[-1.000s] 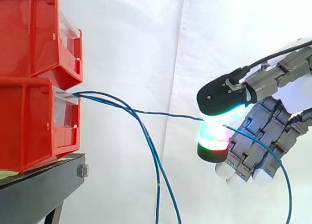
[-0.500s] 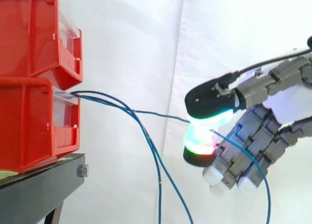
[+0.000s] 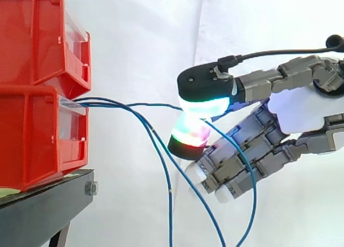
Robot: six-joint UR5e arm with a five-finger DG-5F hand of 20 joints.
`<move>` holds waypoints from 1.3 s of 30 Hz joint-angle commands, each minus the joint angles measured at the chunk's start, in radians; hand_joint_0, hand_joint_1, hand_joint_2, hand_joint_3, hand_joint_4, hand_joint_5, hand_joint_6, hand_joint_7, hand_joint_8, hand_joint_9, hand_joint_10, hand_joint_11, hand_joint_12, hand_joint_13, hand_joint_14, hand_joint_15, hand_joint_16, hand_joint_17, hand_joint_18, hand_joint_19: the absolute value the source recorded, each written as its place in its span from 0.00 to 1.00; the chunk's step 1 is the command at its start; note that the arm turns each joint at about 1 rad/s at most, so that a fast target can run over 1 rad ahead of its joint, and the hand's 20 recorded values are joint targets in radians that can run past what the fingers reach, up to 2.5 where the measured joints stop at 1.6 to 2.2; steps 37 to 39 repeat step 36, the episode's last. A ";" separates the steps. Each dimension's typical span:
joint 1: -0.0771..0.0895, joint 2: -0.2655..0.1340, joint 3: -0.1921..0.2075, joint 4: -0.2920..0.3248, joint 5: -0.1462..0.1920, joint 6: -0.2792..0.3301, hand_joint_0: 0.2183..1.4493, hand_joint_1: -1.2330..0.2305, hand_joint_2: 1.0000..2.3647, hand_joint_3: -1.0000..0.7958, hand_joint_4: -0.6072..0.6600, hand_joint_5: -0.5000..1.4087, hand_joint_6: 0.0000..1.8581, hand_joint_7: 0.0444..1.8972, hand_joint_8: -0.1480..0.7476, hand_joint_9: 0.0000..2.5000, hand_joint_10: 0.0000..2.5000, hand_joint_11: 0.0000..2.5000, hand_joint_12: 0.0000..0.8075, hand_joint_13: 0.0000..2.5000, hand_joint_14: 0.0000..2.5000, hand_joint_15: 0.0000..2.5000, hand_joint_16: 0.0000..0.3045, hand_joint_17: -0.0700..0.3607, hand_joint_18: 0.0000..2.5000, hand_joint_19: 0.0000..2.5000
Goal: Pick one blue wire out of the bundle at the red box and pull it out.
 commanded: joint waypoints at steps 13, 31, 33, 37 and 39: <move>0.000 -0.002 -0.016 0.007 -0.028 -0.002 0.32 0.36 0.01 0.53 0.46 0.18 0.51 0.53 0.64 0.30 0.00 0.08 0.55 0.19 0.00 0.08 0.20 0.48 0.12 0.06; 0.000 0.000 -0.075 0.113 -0.028 0.004 0.31 0.36 0.01 0.53 0.49 0.18 0.50 0.61 0.60 0.30 0.00 0.05 0.55 0.16 0.00 0.07 0.21 0.49 0.09 0.05; 0.000 0.000 -0.077 0.113 -0.030 0.000 0.31 0.36 0.01 0.53 0.49 0.18 0.50 0.61 0.59 0.30 0.00 0.03 0.55 0.16 0.00 0.07 0.21 0.49 0.09 0.05; 0.000 0.000 -0.077 0.116 -0.031 -0.003 0.32 0.36 0.01 0.53 0.50 0.18 0.50 0.62 0.59 0.29 0.00 0.09 0.55 0.15 0.00 0.07 0.21 0.49 0.08 0.05; 0.000 0.000 -0.077 0.116 -0.031 -0.003 0.32 0.36 0.01 0.53 0.50 0.18 0.50 0.62 0.59 0.29 0.00 0.09 0.55 0.15 0.00 0.07 0.21 0.49 0.08 0.05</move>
